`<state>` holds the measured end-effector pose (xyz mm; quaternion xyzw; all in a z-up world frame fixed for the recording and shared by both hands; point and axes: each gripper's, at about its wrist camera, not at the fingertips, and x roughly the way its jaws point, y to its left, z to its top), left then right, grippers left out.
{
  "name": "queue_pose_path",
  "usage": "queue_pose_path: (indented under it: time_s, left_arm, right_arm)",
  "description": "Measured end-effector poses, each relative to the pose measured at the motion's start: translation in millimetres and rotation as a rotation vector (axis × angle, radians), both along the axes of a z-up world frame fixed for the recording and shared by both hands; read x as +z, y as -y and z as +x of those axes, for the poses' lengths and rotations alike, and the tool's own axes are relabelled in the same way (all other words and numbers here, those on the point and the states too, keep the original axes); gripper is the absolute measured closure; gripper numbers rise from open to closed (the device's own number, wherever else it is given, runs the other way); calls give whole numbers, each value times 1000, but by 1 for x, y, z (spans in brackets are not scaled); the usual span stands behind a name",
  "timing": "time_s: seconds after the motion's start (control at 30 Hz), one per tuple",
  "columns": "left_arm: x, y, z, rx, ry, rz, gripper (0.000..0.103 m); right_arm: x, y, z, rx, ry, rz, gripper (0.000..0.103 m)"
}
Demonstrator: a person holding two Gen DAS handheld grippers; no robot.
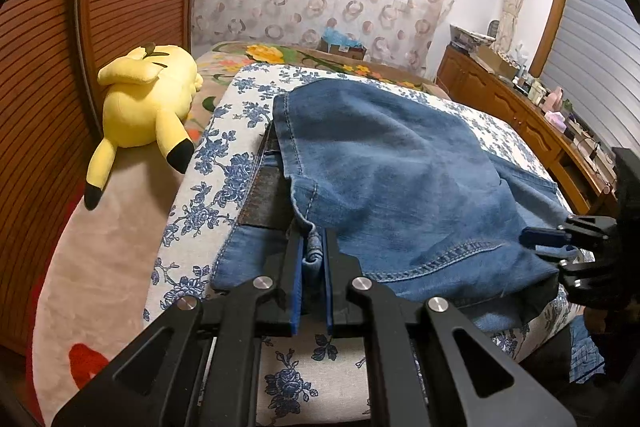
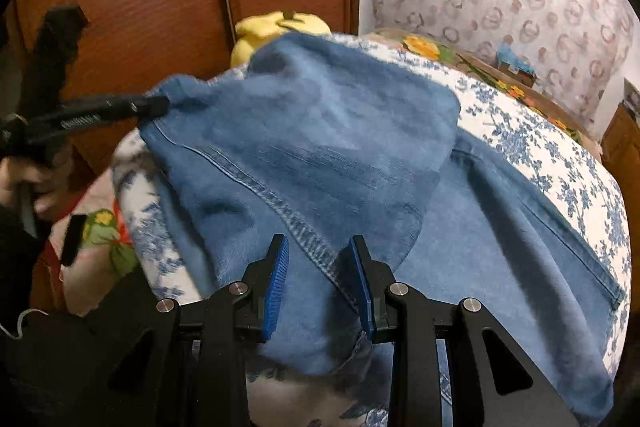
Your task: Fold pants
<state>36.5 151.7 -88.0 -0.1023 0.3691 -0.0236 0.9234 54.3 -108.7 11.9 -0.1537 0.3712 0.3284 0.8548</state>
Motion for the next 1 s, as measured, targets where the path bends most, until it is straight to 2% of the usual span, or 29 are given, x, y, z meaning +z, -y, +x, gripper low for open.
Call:
queue_pose_path:
  time_s: [0.1, 0.23, 0.3, 0.33, 0.57, 0.7, 0.73, 0.8, 0.83, 0.87, 1.0]
  left_arm:
    - [0, 1, 1, -3, -3, -2, 94]
    - [0, 1, 1, -4, -3, -6, 94]
    - [0, 1, 1, -5, -2, -8, 94]
    - [0, 1, 0, -6, 0, -6, 94]
    - [13, 2, -6, -4, 41, -5, 94]
    - [21, 7, -9, -10, 56, 3, 94]
    - [22, 8, -9, -12, 57, 5, 94]
    - [21, 10, -9, -16, 54, 9, 94]
    - [20, 10, -8, -18, 51, 9, 94]
    - [19, 11, -8, -19, 47, 9, 94]
    - [8, 12, -3, -23, 15, 9, 94]
  right_arm:
    - [-10, -3, 2, 8, -15, -28, 74]
    - [-17, 0, 1, 38, -45, -23, 94]
    - [-17, 1, 0, 47, -43, -22, 98]
    - [-15, 3, -1, 49, -52, -14, 103]
    - [-1, 24, -19, 67, -38, 55, 103]
    - [4, 34, -20, 22, 8, 65, 103]
    - [5, 35, -19, 11, 11, 71, 102]
    - [5, 34, -17, -17, 33, 57, 88]
    - [3, 32, -16, -21, 38, 49, 75]
    - [0, 28, -16, -23, 40, 37, 68]
    - [-19, 17, -7, -22, -2, -2, 67]
